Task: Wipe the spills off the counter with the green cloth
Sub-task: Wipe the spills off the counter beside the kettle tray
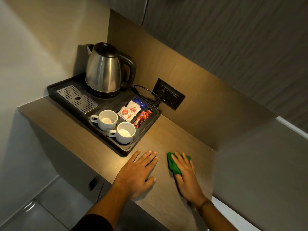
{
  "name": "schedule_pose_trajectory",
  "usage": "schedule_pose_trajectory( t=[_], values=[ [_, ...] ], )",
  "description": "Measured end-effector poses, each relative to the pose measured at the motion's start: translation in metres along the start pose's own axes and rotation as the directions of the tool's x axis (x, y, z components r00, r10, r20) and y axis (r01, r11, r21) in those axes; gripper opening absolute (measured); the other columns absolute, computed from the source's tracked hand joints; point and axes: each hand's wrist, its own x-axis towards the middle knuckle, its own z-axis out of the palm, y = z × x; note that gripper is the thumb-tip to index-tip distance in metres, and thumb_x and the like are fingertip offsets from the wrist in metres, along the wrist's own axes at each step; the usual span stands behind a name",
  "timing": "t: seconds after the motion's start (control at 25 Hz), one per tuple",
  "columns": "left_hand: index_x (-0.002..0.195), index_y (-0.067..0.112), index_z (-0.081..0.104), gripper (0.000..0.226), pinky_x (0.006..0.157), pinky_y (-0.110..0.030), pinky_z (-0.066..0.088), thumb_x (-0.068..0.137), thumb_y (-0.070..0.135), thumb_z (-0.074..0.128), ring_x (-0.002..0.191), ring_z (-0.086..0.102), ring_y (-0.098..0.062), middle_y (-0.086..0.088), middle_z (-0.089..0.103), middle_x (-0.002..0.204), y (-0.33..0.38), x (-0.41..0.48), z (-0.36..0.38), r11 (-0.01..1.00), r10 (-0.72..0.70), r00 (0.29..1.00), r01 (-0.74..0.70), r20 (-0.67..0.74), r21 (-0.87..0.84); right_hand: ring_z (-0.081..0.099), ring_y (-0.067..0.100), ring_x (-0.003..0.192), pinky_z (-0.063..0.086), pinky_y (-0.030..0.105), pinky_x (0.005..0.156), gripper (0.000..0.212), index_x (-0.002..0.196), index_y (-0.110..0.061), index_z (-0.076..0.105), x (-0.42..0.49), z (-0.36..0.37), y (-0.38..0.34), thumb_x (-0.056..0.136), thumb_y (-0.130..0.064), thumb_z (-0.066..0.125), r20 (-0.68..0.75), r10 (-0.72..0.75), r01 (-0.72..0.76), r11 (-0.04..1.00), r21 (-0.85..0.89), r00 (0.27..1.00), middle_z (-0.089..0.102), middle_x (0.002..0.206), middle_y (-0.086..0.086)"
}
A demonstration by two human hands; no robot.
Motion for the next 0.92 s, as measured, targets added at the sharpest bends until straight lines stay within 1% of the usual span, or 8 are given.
schedule_pose_trajectory(
  t=[0.12, 0.24, 0.36, 0.56, 0.68, 0.76, 0.84, 0.92],
  values=[
    [0.163, 0.021, 0.013, 0.073, 0.127, -0.051, 0.002, 0.104, 0.061, 0.028, 0.157, -0.004, -0.015, 0.001, 0.007, 0.174, -0.001, 0.000, 0.000, 1.000, 0.003, 1.000, -0.003, -0.006, 0.006, 0.002, 0.013, 0.158, 0.001, 0.048, 0.127, 0.067, 0.157, -0.045, 0.024, -0.030, -0.014, 0.024, 0.099, -0.019, 0.045, -0.001, 0.066, -0.066, 0.998, 0.016, 0.998, 0.017, 0.169, -0.017],
    [0.163, 0.021, 0.013, 0.073, 0.126, -0.049, -0.002, 0.104, 0.062, 0.026, 0.158, -0.001, -0.017, -0.001, 0.010, 0.174, -0.003, 0.001, 0.001, 1.000, 0.018, 1.000, -0.018, 0.004, 0.008, 0.010, 0.025, 0.158, 0.005, 0.054, 0.127, 0.064, 0.157, -0.029, 0.035, 0.031, -0.022, 0.014, 0.099, -0.007, 0.053, -0.120, 0.266, -0.266, 0.964, 0.012, 0.957, 0.022, 0.165, -0.010],
    [0.163, 0.020, 0.015, 0.074, 0.126, -0.049, -0.001, 0.104, 0.061, 0.027, 0.158, 0.001, -0.019, -0.003, 0.012, 0.173, -0.003, 0.003, 0.000, 1.000, 0.014, 1.000, -0.014, -0.006, 0.014, 0.009, 0.025, 0.158, 0.004, 0.054, 0.127, 0.064, 0.157, -0.027, 0.034, 0.080, -0.014, -0.021, 0.099, -0.007, 0.053, -0.161, 0.406, -0.406, 0.913, 0.037, 0.900, 0.027, 0.168, -0.003],
    [0.163, 0.016, 0.016, 0.075, 0.127, -0.054, 0.007, 0.103, 0.058, 0.029, 0.158, 0.001, -0.019, -0.004, 0.011, 0.173, -0.003, 0.001, -0.003, 1.000, 0.022, 1.000, -0.022, 0.013, 0.004, -0.003, 0.014, 0.158, -0.003, 0.055, 0.126, 0.077, 0.159, -0.043, 0.021, -0.025, 0.021, -0.067, 0.097, -0.008, 0.051, -0.019, 0.151, -0.150, 0.988, 0.044, 0.988, 0.015, 0.171, -0.014],
    [0.163, 0.016, 0.016, 0.075, 0.127, -0.054, 0.008, 0.102, 0.058, 0.029, 0.158, 0.001, -0.019, -0.005, 0.012, 0.173, -0.003, 0.001, -0.002, 1.000, 0.014, 1.000, -0.014, 0.027, -0.012, -0.003, 0.010, 0.158, 0.001, 0.056, 0.126, 0.077, 0.158, -0.047, 0.017, -0.102, 0.021, -0.060, 0.096, -0.016, 0.050, -0.044, 0.159, -0.159, 0.987, 0.016, 0.986, 0.011, 0.169, -0.023],
    [0.163, 0.016, 0.017, 0.075, 0.127, -0.054, 0.009, 0.102, 0.058, 0.030, 0.158, 0.002, -0.019, -0.005, 0.014, 0.173, -0.004, 0.001, -0.002, 1.000, 0.013, 1.000, -0.013, 0.024, 0.002, 0.002, 0.015, 0.158, 0.005, 0.056, 0.127, 0.076, 0.158, -0.042, 0.025, -0.089, 0.011, -0.050, 0.095, -0.010, 0.053, -0.131, 0.291, -0.289, 0.957, 0.034, 0.948, 0.018, 0.169, -0.016],
    [0.162, 0.015, 0.021, 0.074, 0.126, -0.055, 0.012, 0.101, 0.057, 0.031, 0.158, 0.006, -0.021, -0.005, 0.018, 0.172, -0.004, 0.003, -0.002, 0.998, 0.033, 0.999, -0.034, 0.037, 0.045, 0.011, 0.023, 0.158, 0.005, 0.054, 0.127, 0.071, 0.156, -0.031, 0.035, -0.047, 0.000, -0.052, 0.094, -0.004, 0.055, -0.234, 0.465, -0.457, 0.885, 0.089, 0.854, 0.029, 0.167, -0.006],
    [0.161, 0.014, 0.024, 0.074, 0.125, -0.056, 0.015, 0.100, 0.056, 0.032, 0.157, 0.010, -0.022, -0.007, 0.022, 0.171, -0.007, 0.004, -0.001, 0.998, 0.035, 0.999, -0.037, 0.031, 0.056, 0.012, 0.024, 0.157, 0.003, 0.052, 0.127, 0.068, 0.156, -0.027, 0.037, -0.023, 0.003, -0.069, 0.094, -0.004, 0.054, -0.246, 0.540, -0.521, 0.842, 0.142, 0.805, 0.032, 0.166, -0.002]
  ],
)
